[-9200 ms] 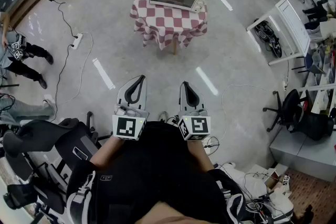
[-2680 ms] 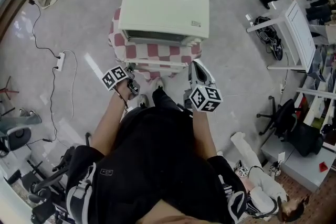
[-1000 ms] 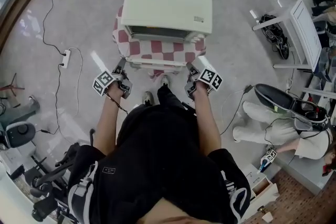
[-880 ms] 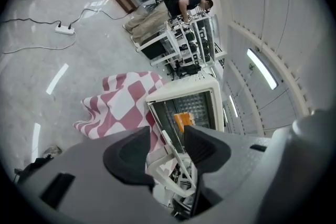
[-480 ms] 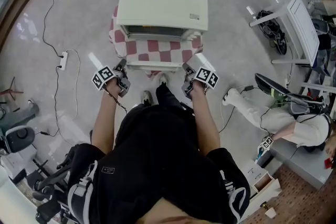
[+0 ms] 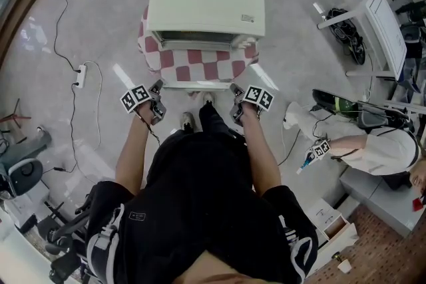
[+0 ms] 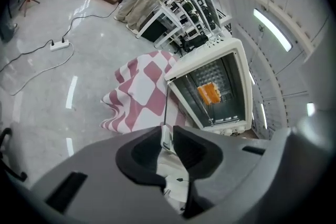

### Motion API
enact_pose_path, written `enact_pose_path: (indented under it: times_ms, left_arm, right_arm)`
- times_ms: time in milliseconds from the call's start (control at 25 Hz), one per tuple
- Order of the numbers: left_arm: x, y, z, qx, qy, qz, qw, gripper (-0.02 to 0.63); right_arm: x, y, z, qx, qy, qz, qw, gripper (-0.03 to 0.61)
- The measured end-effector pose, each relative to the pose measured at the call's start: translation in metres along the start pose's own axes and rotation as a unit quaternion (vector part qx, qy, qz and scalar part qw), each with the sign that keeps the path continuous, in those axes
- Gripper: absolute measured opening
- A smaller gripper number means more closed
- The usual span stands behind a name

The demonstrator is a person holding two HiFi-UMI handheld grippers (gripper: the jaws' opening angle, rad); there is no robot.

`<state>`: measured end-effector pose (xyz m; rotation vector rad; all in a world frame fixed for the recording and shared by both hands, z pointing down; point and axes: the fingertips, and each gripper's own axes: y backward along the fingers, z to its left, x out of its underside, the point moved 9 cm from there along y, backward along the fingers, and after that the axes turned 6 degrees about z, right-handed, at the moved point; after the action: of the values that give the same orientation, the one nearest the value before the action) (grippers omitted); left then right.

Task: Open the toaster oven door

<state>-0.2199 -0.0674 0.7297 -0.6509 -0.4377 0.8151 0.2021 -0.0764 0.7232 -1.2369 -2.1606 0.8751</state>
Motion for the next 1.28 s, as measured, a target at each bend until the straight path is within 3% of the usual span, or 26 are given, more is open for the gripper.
enact_pose_path:
  times_ms: [560,960,1120,1280]
  left_arm:
    - [0.010,-0.026,0.031,-0.065,-0.018,0.045,0.9967,0.103]
    - [0.010,-0.033,0.032,-0.091,-0.042,0.054,0.9935,0.107]
    - [0.010,-0.032,0.032,-0.094,-0.051,0.054,0.9928,0.110]
    - [0.007,-0.027,0.027,-0.120,-0.103,0.058,0.9856,0.157]
  right_arm:
    - [0.012,-0.032,-0.030,0.048,-0.020,0.044,0.998,0.078]
    - [0.011,-0.039,-0.037,0.049,-0.022,0.052,0.997,0.083]
    - [0.010,-0.039,-0.033,0.064,0.003,0.053,0.997,0.091]
    - [0.009,-0.032,-0.024,0.091,0.049,0.053,0.993,0.124]
